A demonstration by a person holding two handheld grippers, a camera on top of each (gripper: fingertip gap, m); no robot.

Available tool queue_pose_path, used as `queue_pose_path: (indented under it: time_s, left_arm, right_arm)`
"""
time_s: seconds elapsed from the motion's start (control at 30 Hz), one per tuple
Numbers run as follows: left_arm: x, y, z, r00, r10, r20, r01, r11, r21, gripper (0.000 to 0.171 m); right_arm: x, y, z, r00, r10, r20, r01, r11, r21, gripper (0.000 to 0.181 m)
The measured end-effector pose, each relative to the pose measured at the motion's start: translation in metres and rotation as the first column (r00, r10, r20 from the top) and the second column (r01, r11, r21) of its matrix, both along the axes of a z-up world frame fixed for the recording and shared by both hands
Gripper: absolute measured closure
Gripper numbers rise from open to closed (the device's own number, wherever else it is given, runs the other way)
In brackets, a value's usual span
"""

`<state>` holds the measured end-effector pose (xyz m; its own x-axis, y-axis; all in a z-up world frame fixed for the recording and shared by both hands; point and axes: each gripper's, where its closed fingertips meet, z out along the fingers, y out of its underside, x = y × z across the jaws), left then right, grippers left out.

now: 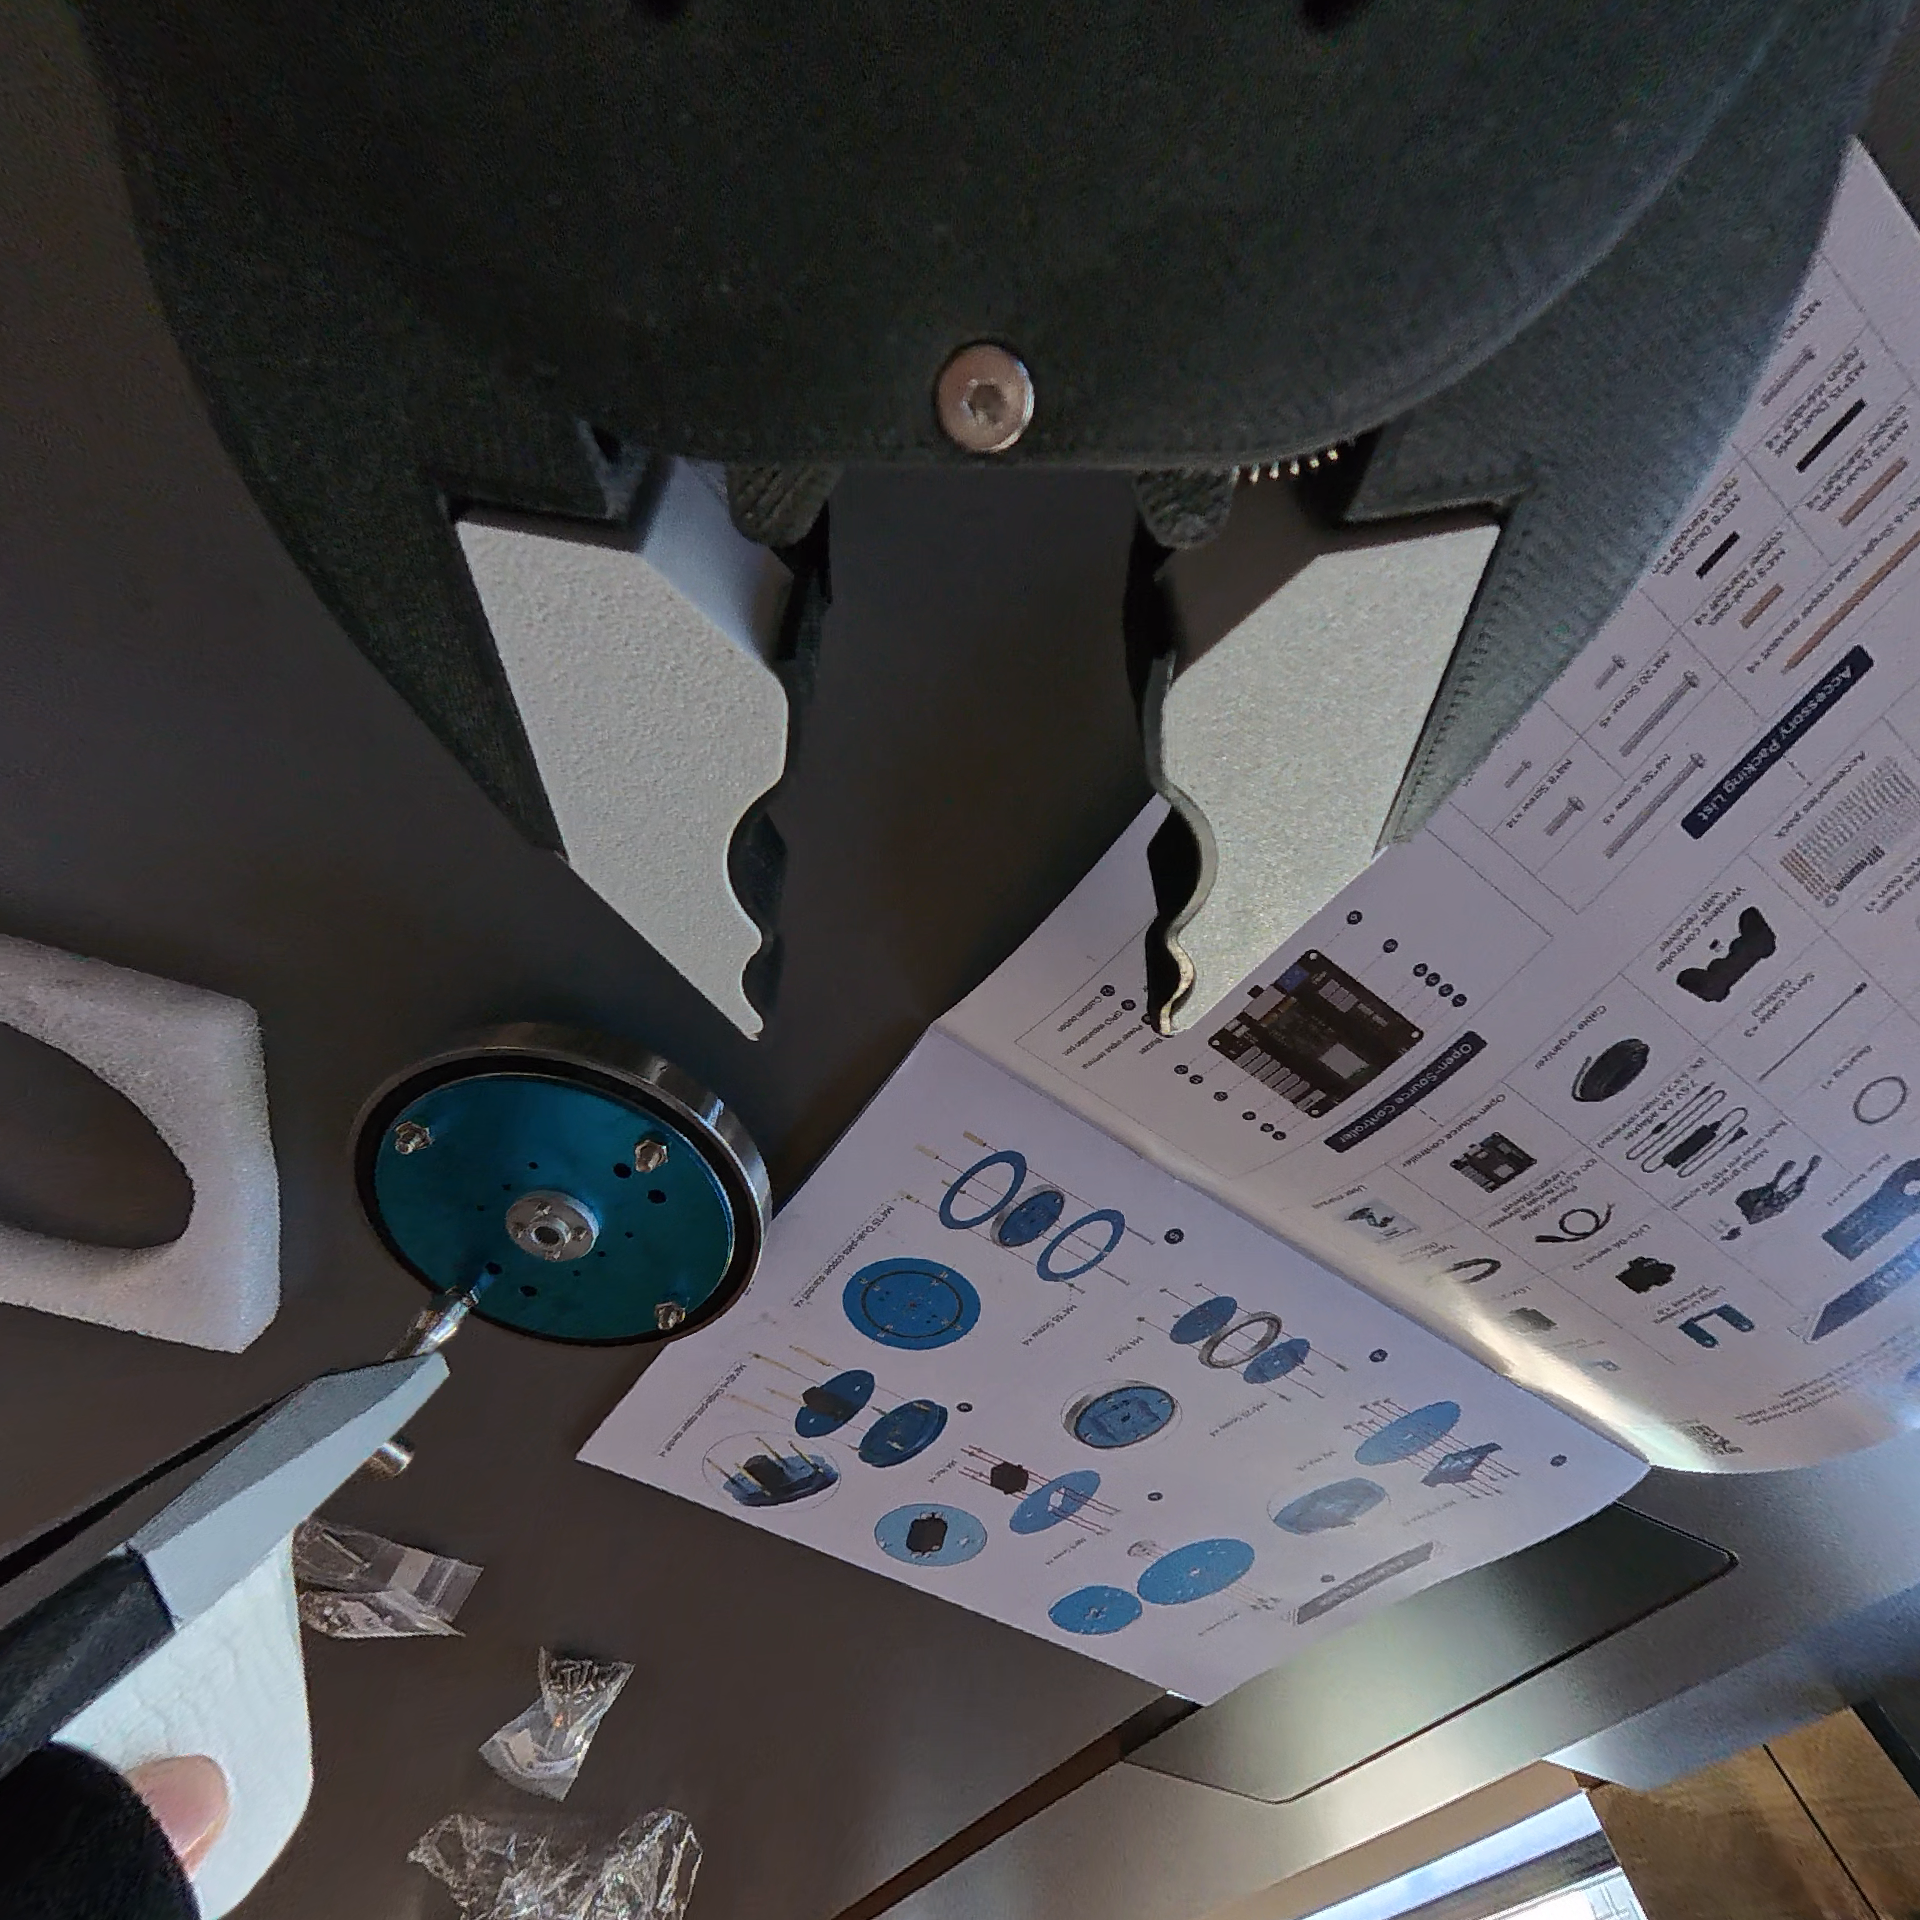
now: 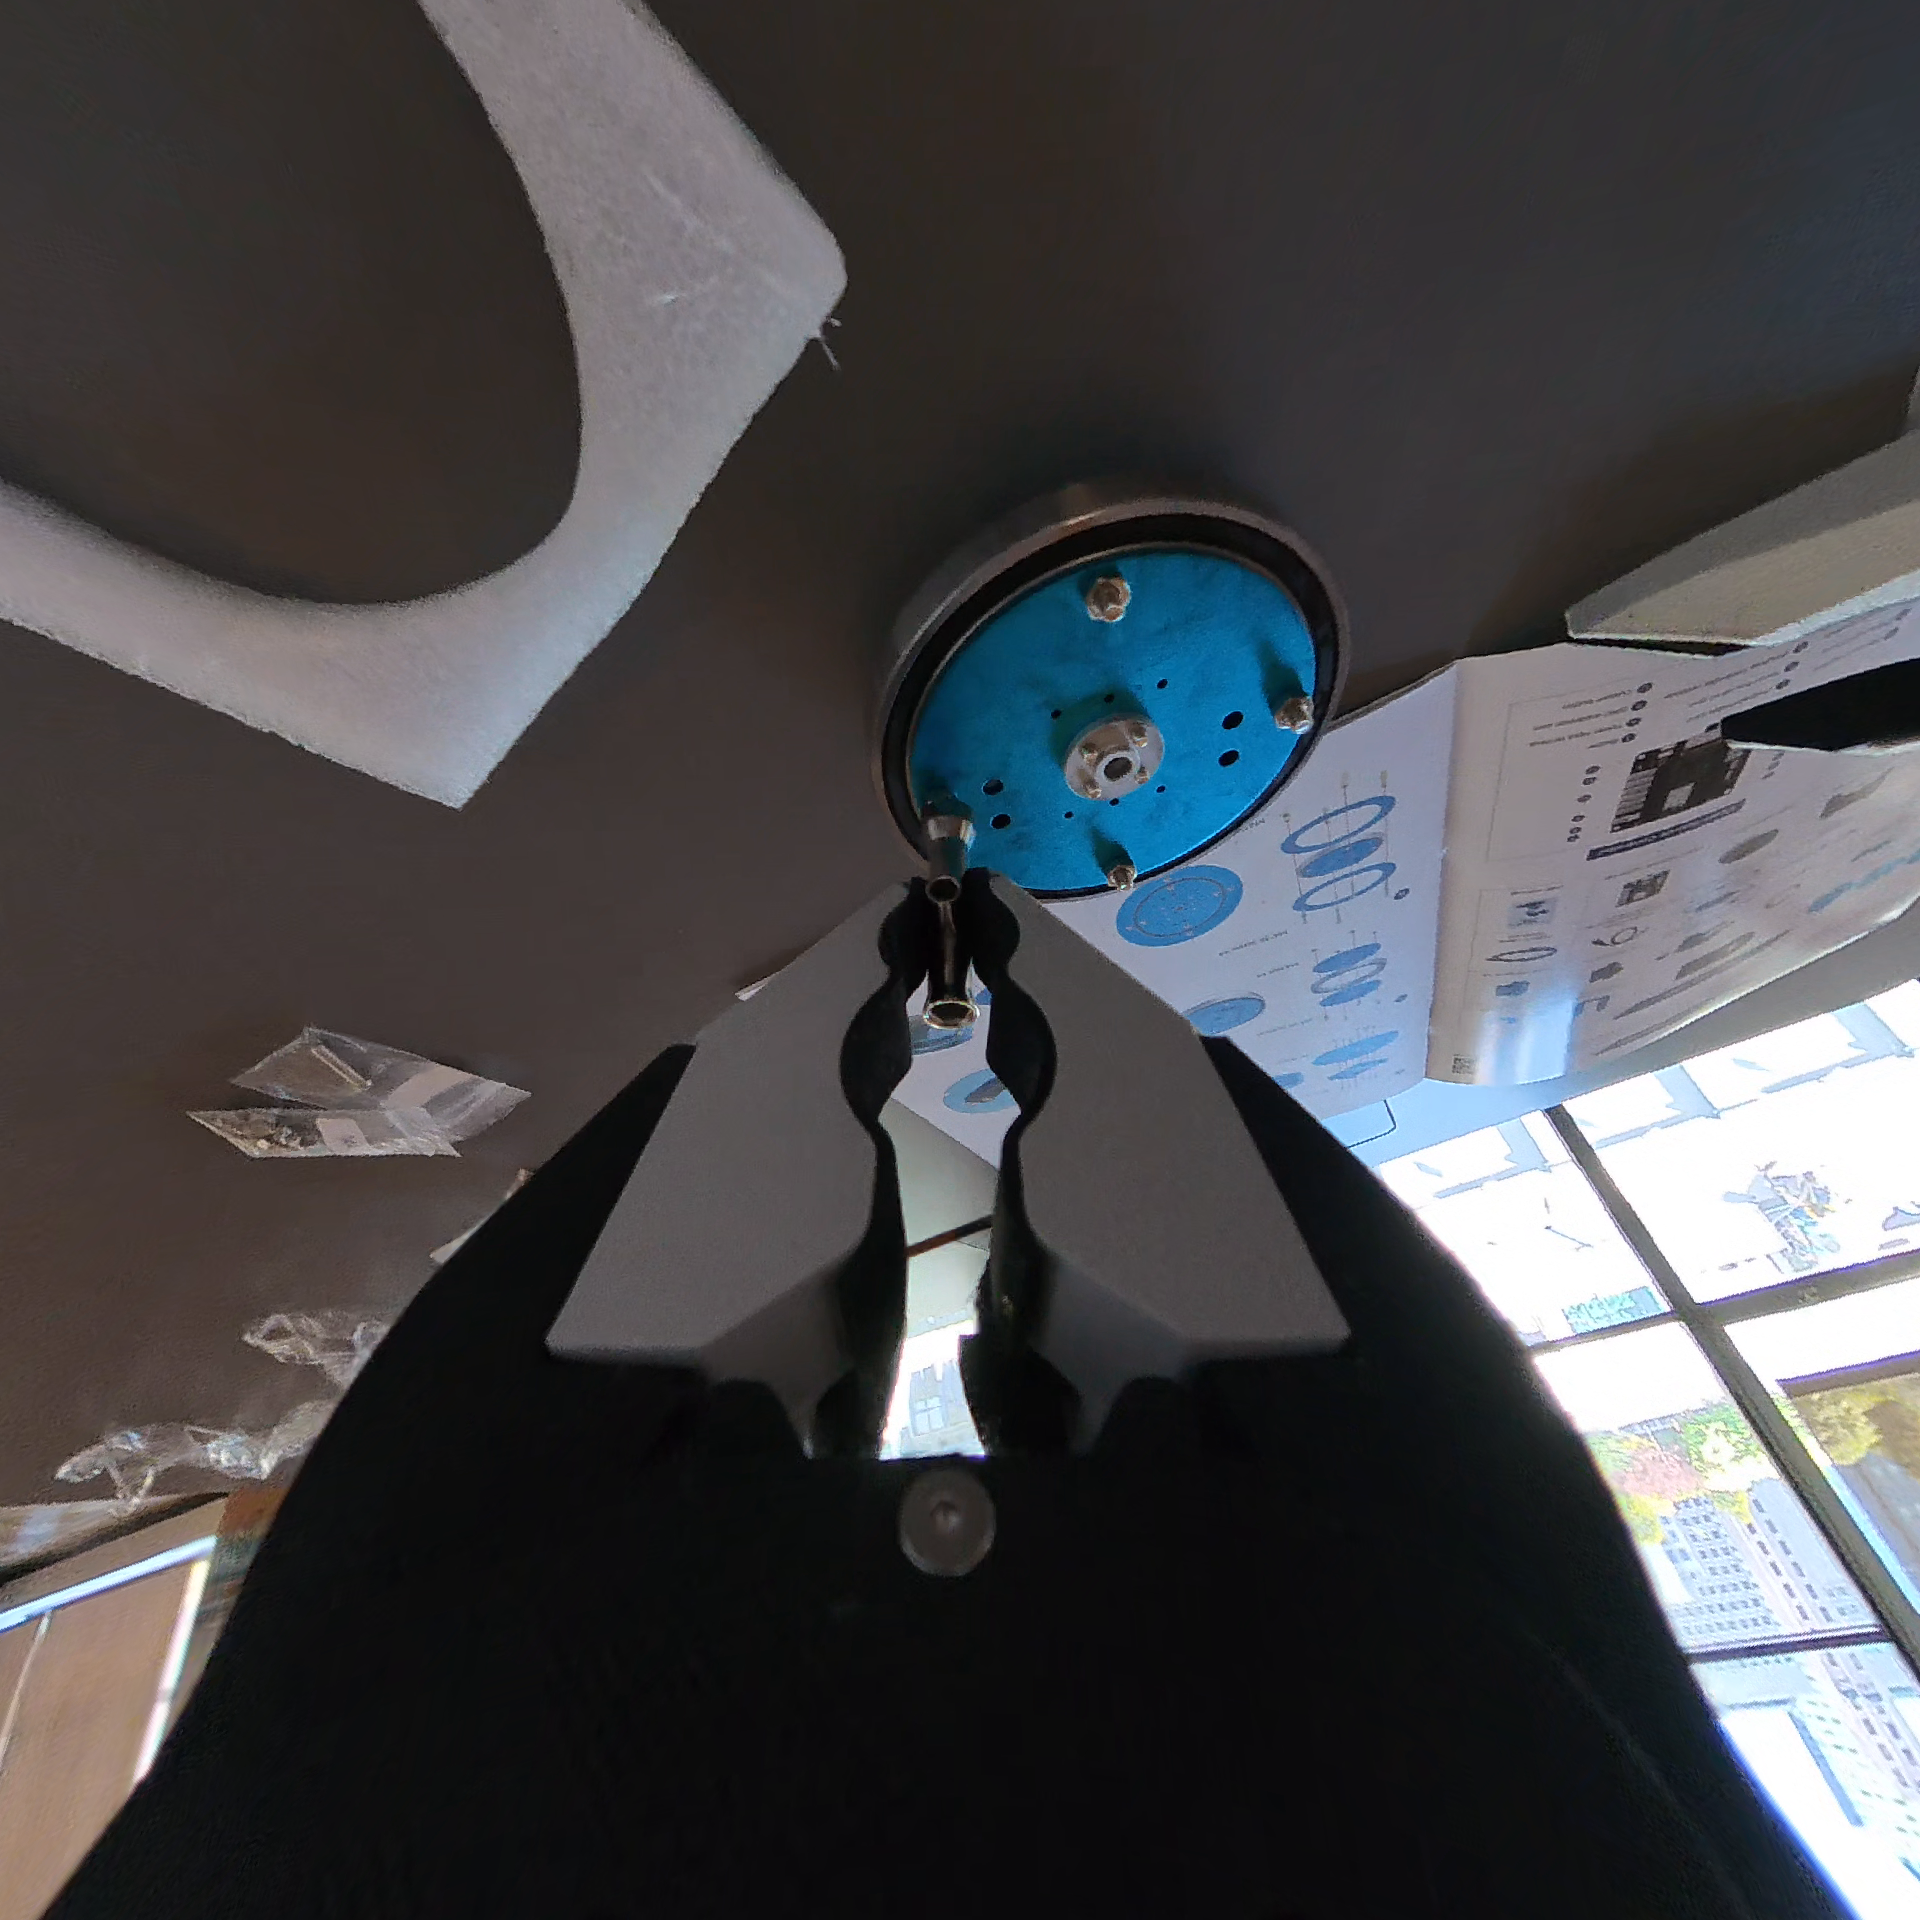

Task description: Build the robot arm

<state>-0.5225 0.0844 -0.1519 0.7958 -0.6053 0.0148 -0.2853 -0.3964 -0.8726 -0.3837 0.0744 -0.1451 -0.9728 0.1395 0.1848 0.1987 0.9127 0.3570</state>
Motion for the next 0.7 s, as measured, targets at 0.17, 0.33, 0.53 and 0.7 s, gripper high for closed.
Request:
queue_pose_path:
  time_s: [0.17, 0.33, 0.53, 0.7]
  left_arm:
    - [-0.0010, 0.0000, 0.0011, 1.000, 0.003, 0.000, -0.003, 1.000, 0.003, 0.101]
    - [-0.0022, 0.0000, 0.0021, 1.000, 0.007, 0.006, -0.007, 1.000, 0.004, 0.101]
    - [-0.0016, -0.0002, 0.0025, 1.000, 0.004, 0.006, -0.004, 1.000, 0.004, 0.102]
    - [-0.0013, -0.0003, 0.0030, 1.000, 0.004, 0.006, -0.004, 1.000, 0.007, 0.102]
  right_arm:
    - [0.0014, 0.0004, -0.0036, 0.999, 0.031, 0.025, -0.032, 0.999, 0.020, 0.175]
    - [-0.0017, 0.0012, -0.0033, 0.998, 0.050, 0.022, -0.051, 0.997, 0.049, 0.175]
    - [-0.0029, -0.0007, -0.0036, 0.977, 0.209, 0.031, -0.211, 0.971, 0.113, 0.175]
    - [-0.0034, -0.0017, -0.0038, 0.934, 0.351, 0.072, -0.357, 0.929, 0.101, 0.174]
